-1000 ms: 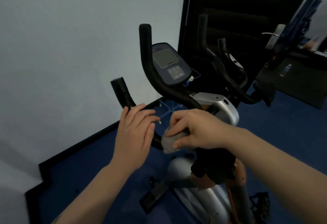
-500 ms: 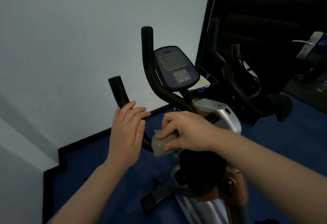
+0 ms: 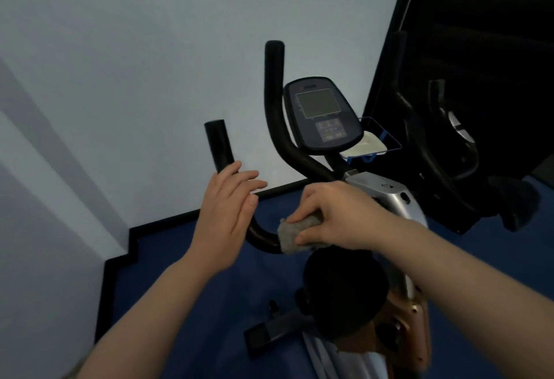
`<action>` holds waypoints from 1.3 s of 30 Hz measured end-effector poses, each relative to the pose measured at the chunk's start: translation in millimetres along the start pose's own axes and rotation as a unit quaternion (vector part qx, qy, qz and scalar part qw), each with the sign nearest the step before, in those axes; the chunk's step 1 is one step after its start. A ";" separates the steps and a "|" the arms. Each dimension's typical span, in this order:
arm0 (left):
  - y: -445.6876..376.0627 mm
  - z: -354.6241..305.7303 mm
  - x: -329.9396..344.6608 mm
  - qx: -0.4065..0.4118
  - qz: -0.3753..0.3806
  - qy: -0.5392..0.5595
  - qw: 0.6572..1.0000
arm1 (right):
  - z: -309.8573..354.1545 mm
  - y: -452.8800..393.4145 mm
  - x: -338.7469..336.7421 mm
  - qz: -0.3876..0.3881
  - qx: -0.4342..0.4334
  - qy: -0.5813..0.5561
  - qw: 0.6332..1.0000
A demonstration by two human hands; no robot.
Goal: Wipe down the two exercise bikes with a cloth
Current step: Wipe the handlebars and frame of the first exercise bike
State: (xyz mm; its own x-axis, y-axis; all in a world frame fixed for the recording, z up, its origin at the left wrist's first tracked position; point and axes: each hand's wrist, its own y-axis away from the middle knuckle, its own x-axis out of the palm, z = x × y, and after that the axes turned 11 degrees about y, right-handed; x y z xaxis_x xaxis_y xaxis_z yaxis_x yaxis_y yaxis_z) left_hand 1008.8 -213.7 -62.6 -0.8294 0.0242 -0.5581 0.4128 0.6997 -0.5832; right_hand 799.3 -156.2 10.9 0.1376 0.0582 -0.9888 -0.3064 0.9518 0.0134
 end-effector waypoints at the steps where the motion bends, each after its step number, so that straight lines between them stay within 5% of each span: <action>1: -0.4 -0.8 1.1 -0.001 -0.005 0.004 1.000 | 4.4 -0.9 1.8 -0.012 0.007 0.001 1.000; 5: -0.7 -1.5 3.8 -0.015 -0.011 0.024 1.000 | 37.2 -4.5 22.7 -0.067 -0.014 -0.005 0.998; 12: -21.6 16.7 -34.2 0.042 0.140 -0.109 0.983 | 50.9 6.9 25.1 -0.073 0.081 0.015 0.994; 19: -60.8 29.1 -57.1 0.131 0.141 -0.183 0.964 | 88.9 -2.2 34.7 -0.108 0.171 -0.042 0.978; 28: -68.0 41.1 -66.8 0.094 0.084 0.031 0.991 | 111.8 -31.1 36.2 -0.187 0.280 -0.156 0.929; 33: -67.9 47.9 -82.6 0.049 0.087 0.144 0.985 | 121.8 -42.4 45.5 -0.243 0.320 -0.138 0.905; 39: -74.5 49.4 -91.8 -0.004 0.109 0.239 0.965 | 116.1 -86.4 41.6 -0.326 0.291 -0.271 0.858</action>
State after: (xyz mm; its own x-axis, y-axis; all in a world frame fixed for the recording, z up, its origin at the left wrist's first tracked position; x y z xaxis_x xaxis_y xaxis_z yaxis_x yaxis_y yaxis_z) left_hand 1072.8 -303.3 2.9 -0.8028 0.4971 -0.3292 0.5958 0.6465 -0.4765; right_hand 940.8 -201.0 -14.1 0.5681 -0.5615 -0.6017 0.5016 0.8158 -0.2877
